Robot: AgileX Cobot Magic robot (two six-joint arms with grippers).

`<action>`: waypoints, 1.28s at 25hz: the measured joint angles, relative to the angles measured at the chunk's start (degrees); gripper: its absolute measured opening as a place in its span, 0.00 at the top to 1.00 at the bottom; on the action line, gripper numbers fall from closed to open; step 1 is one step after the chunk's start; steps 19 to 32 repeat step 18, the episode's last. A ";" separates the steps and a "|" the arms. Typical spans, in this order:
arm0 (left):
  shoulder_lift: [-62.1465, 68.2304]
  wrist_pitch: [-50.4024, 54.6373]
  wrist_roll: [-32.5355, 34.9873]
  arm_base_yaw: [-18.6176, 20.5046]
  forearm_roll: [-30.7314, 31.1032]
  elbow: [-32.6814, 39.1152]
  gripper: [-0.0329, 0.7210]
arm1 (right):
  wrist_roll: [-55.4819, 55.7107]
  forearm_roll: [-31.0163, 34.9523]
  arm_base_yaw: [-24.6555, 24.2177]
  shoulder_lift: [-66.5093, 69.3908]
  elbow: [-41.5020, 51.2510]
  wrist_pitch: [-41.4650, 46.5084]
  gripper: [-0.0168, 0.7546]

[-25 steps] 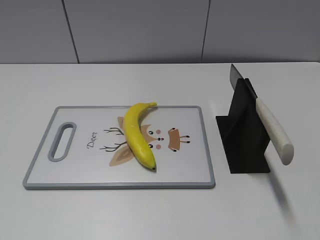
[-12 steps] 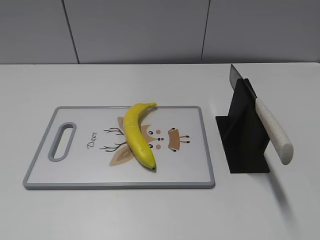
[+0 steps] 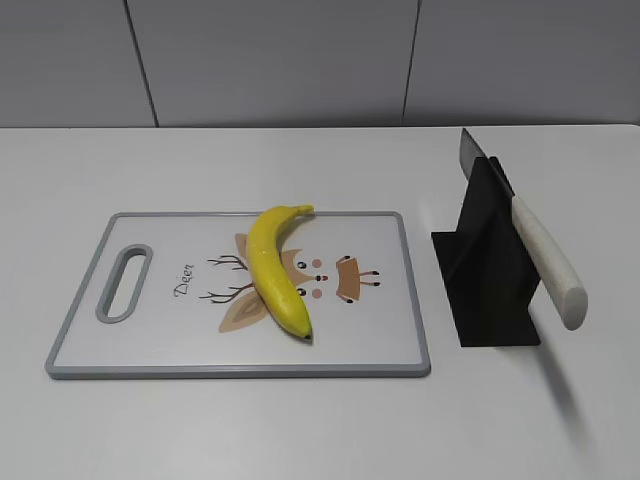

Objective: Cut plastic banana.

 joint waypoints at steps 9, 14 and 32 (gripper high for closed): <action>0.00 0.00 -0.33 0.00 0.00 0.00 0.17 | 0.00 0.00 0.00 0.00 0.00 0.00 0.24; 0.00 0.00 -0.33 0.00 0.00 0.00 0.17 | 0.00 0.00 -0.04 0.00 0.00 0.00 0.24; 0.00 0.00 -0.33 0.00 0.00 0.00 0.17 | 0.00 0.00 -0.04 0.00 0.00 0.00 0.24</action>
